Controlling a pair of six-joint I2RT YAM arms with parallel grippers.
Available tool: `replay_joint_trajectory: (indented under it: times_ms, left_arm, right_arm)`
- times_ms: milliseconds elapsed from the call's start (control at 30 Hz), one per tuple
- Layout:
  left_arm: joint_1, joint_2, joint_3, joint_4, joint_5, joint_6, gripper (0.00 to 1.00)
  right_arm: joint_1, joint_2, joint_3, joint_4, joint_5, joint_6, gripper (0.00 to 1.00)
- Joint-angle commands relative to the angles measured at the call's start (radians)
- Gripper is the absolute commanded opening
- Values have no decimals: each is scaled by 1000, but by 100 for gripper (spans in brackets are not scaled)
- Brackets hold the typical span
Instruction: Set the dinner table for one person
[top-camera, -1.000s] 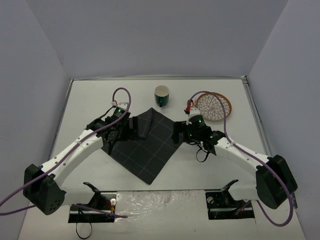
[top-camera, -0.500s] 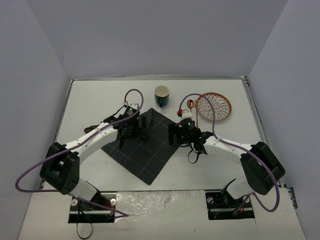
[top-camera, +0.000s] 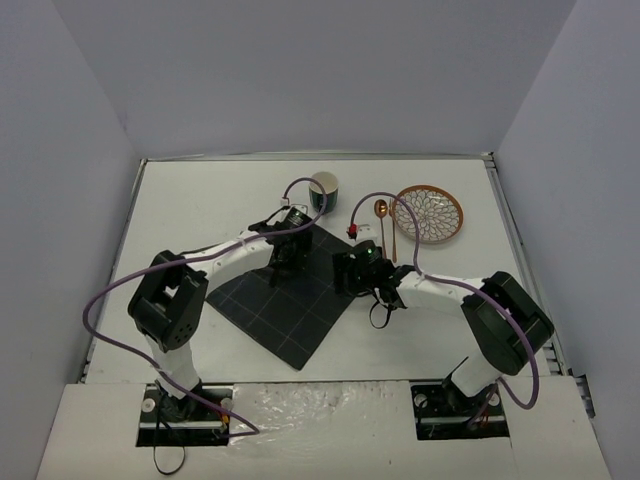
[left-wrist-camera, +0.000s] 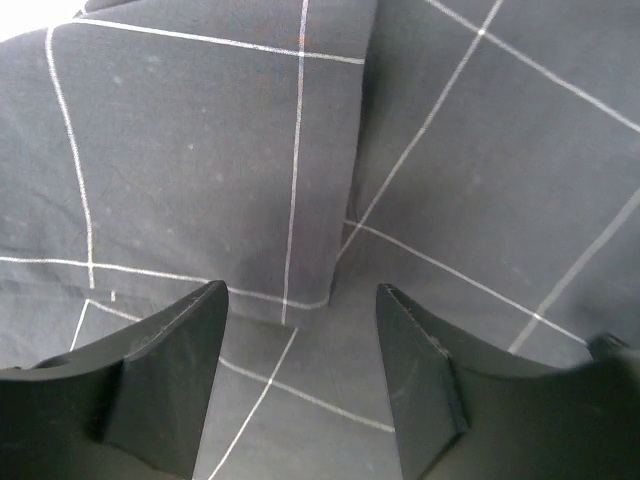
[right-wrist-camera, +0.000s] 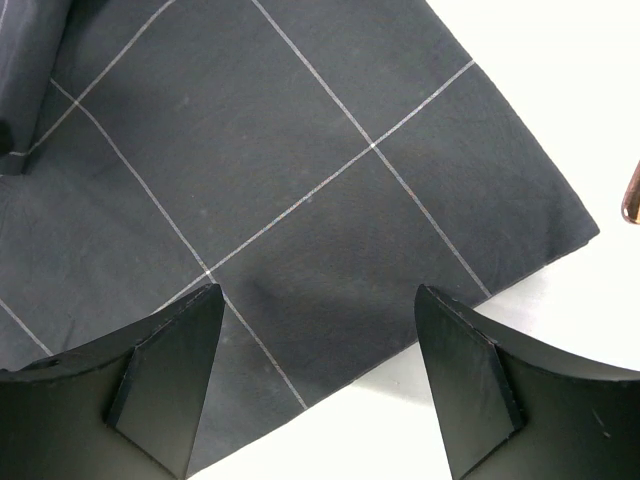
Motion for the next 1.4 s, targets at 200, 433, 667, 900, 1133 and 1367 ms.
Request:
replay_joint_trajectory:
  times_ms: [200,433,667,900,1133,1367]
  left_arm:
    - [-33,57,62,-12,-91,31,38]
    - [-26,76,87,-47,-149,57,6]
    - [21,105,223,-116,-279,191,0]
    - [143,192,455,-119,-444,452,6]
    - [263,364,650,33,-600,688,54]
    - [356,381,815,-79,-559,585,68]
  right_arm:
    - [6,-6,11,52,34,1,73]
    - [6,-22,5,41,35,-5,73]
    - [6,-50,0,19,35,-13,73]
    - [6,-100,-2,-19,37,-37,74]
    - [8,-114,15,-47,-4,-62,78]
    - [13,-136,44,-89,-10,-76,80]
